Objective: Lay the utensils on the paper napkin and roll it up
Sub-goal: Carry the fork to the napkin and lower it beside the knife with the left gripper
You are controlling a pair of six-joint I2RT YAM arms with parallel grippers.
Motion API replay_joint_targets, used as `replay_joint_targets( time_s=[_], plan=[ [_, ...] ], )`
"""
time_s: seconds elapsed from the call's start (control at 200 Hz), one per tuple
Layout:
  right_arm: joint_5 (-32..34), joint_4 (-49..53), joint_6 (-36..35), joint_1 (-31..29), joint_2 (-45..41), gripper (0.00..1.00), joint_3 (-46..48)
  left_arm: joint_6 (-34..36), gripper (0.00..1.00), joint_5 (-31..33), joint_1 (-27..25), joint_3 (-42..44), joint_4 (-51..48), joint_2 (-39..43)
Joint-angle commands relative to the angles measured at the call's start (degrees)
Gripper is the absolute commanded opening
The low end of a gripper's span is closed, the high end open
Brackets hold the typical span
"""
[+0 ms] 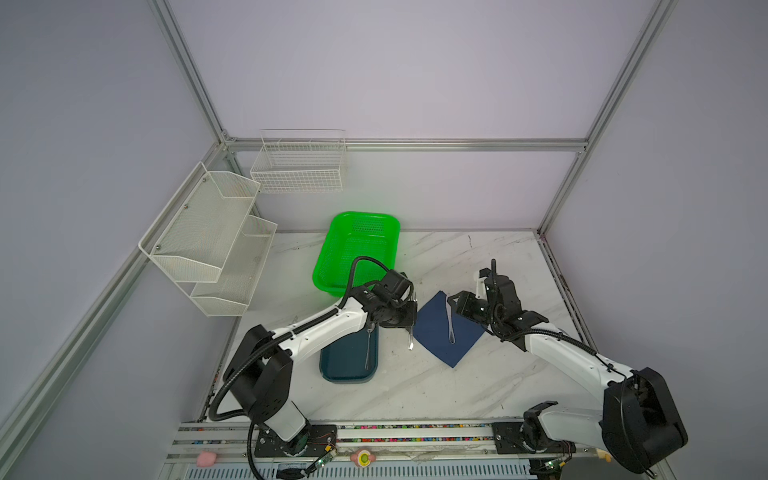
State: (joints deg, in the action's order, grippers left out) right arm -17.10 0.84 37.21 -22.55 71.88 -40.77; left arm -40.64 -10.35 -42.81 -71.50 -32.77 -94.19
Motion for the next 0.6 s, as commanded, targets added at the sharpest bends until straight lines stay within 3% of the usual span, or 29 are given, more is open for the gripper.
replay_joint_targets(
  time_s=[0.0,0.165,0.595],
  plan=[
    [-4.95,-0.6,-0.06,2.31,-2.11,0.47,1.23,-1.78,0.0,-5.48,-0.95,-9.1,5.42,-5.28],
    [-8.18,-0.55,0.82,6.83,-3.24,0.47,4.26,-3.62,0.0,-7.35,-1.29,-13.72,7.82,-12.51],
    [-6.83,-3.54,-1.97,6.96,-14.52,0.5,7.29,-7.99,0.01,-10.78,-1.25,-22.41,10.98,-25.39]
  ],
)
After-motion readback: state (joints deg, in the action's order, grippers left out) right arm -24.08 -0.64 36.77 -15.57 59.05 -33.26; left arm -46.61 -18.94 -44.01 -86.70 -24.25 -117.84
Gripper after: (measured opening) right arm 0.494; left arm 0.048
